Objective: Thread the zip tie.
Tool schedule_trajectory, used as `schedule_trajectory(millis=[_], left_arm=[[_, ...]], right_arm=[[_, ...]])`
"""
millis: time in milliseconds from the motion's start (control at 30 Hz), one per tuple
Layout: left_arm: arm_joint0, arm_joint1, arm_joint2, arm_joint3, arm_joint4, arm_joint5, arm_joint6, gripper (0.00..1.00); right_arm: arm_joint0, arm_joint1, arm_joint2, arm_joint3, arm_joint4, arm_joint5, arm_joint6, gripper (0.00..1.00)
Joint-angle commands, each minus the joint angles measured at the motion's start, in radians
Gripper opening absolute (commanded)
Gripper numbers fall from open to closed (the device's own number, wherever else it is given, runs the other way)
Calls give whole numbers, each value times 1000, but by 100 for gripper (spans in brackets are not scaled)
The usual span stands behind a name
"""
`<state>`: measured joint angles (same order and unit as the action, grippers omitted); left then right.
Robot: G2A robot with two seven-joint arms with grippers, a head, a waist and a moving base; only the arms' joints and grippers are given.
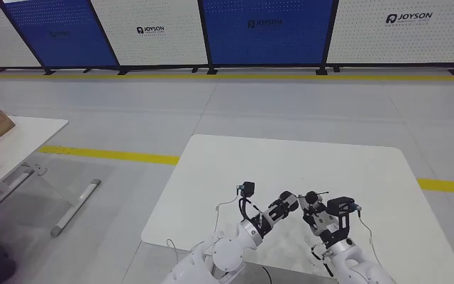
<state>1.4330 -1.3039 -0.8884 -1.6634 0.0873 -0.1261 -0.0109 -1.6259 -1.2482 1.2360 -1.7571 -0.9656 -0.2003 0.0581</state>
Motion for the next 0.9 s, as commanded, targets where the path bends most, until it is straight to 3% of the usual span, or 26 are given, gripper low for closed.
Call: schedule_trajectory(millis=[0, 133, 233, 567, 867], left_arm=[[-1, -1, 1, 3, -3, 5, 0, 0], [-4, -2, 2, 7, -5, 8, -6, 0], [-6, -3, 4, 9, -5, 10, -7, 0], [-5, -4, 3, 7, -5, 4, 1, 0], [4, -5, 1, -14, 3, -34, 13, 0]], right_arm=[[0, 0, 0, 0, 0, 4, -1, 16], [1, 0, -1, 0, -2, 5, 0, 15], [1, 0, -2, 0, -4, 5, 1, 0], [7, 1, -7, 9, -10, 4, 21, 0], [19, 3, -10, 27, 30, -38, 83, 0]])
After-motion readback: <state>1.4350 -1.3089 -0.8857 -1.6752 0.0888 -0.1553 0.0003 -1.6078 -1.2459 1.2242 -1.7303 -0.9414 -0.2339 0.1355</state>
